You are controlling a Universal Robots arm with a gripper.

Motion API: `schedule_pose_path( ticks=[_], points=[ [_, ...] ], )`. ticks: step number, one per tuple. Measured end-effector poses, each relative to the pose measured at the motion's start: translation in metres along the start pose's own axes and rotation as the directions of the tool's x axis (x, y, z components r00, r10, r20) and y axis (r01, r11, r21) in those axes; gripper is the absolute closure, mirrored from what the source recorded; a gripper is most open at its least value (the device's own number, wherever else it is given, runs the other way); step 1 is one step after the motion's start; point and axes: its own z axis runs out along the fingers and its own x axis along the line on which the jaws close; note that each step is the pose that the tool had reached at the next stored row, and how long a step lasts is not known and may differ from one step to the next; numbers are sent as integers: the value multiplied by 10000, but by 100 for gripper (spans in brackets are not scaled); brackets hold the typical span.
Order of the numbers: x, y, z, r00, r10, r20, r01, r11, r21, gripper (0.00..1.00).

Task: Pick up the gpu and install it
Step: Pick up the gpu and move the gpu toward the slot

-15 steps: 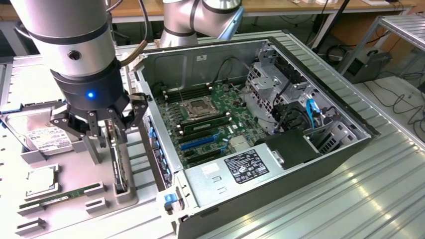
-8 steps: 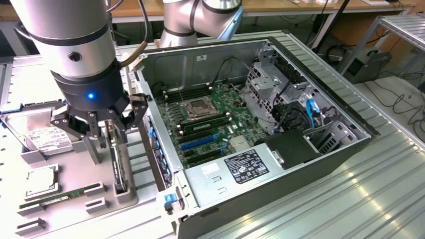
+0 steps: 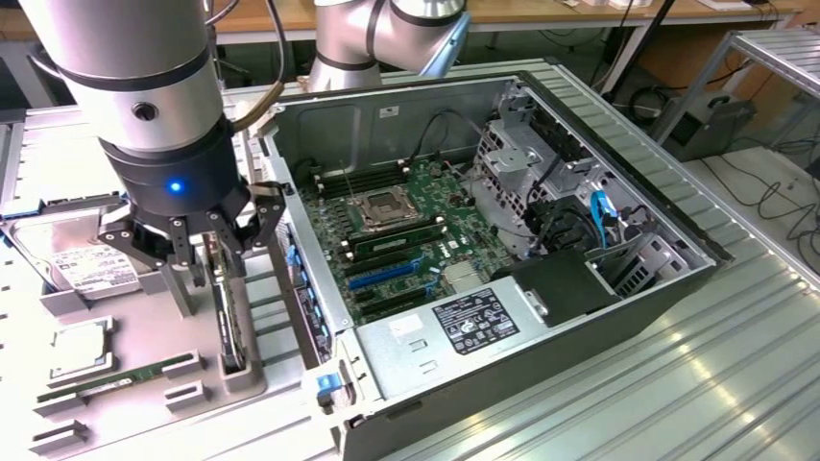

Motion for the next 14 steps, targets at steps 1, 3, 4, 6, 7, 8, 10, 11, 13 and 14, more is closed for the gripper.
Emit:
schedule_pose_path(
  ticks=[1, 3, 4, 6, 7, 8, 10, 11, 13, 14],
  points=[
    [0, 0, 2, 10000, 0, 0, 0, 10000, 0, 58],
    [1, 0, 6, 10000, 0, 0, 0, 10000, 0, 58],
    [2, 0, 9, 10000, 0, 1, 0, 10000, -1, 58],
    [3, 0, 13, 10000, 0, 1, 0, 10000, 0, 58],
    [4, 0, 15, 10000, 0, 0, 0, 10000, 0, 58],
    [4, -1, 17, 10000, 0, 0, 0, 10000, 0, 58],
    [5, -1, 21, 10000, 0, 0, 0, 10000, 0, 58],
    [6, -1, 23, 10000, 0, 0, 0, 10000, 0, 58],
    [7, -1, 27, 10000, 0, 1, 0, 10000, 0, 58],
    [7, -1, 29, 10000, 0, 0, 0, 10000, 0, 58]
  ],
)
